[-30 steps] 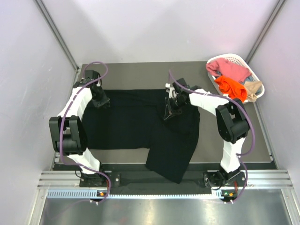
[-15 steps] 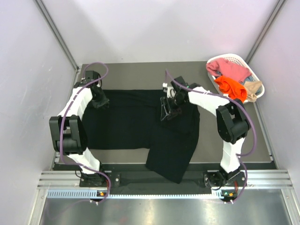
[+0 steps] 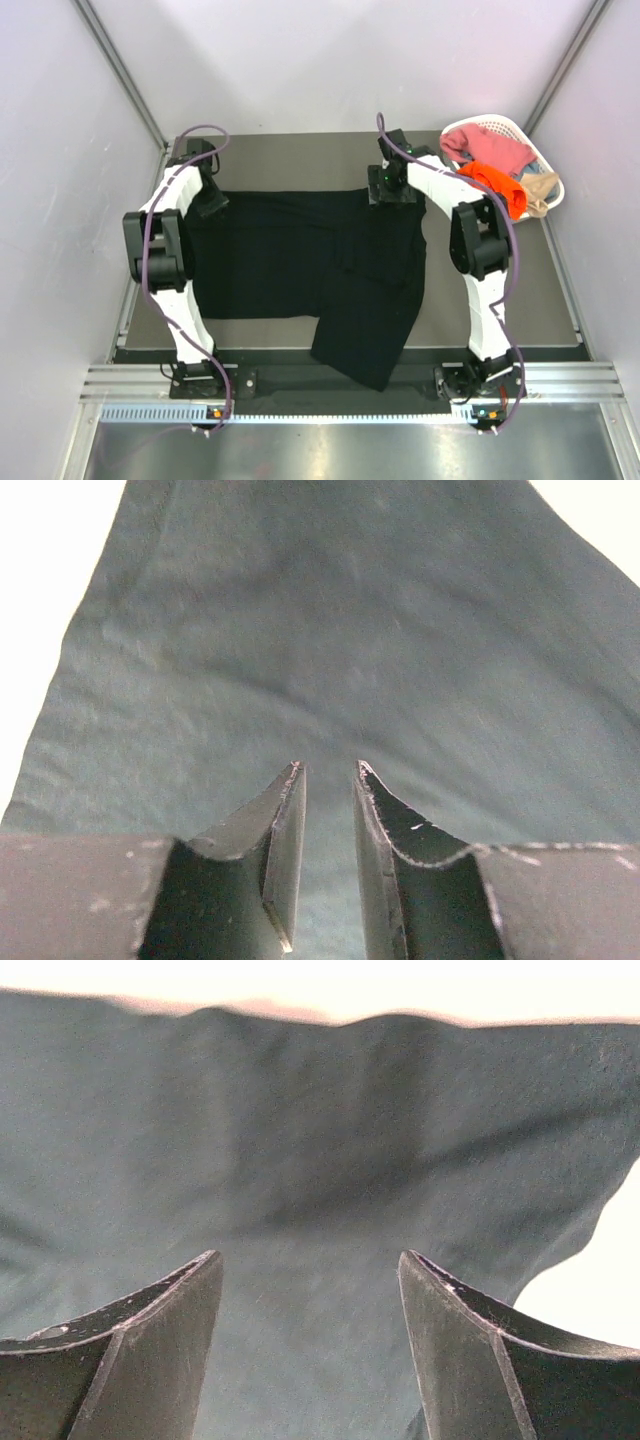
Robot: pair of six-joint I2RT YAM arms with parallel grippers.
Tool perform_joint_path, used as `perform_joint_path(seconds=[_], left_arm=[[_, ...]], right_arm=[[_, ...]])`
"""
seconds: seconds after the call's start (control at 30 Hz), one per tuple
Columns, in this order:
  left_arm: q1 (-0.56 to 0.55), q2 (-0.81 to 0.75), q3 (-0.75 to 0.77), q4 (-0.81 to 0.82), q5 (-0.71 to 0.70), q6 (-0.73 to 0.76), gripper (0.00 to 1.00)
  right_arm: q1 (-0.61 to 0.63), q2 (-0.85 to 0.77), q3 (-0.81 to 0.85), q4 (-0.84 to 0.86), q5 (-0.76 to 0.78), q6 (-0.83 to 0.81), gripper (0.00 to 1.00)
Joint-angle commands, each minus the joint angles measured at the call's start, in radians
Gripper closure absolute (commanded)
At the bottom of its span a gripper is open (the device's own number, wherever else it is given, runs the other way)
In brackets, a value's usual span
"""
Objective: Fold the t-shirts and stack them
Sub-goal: Fold the tshirt
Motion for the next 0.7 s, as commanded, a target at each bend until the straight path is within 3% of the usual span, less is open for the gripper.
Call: perform_joint_path(seconds=[0.0,0.37,0.67], left_arm=[[0.009,0.078,0.084,-0.035,-0.113,-0.019,0.69],[0.062,0.317,0.190,0.015,-0.073,-0.008,0.67],[0.079,0.443,0.331,0.060,0.016,0.004,0.67]], right_arm=[[-0.003,0.059,0.090,-0.044,0.128,0.011,0.28],[-0.055,0.188,0.125,0.052,0.128,0.014,0.27],[-0.075,0.370,0.365,0.035,0.100,0.040,0.27]])
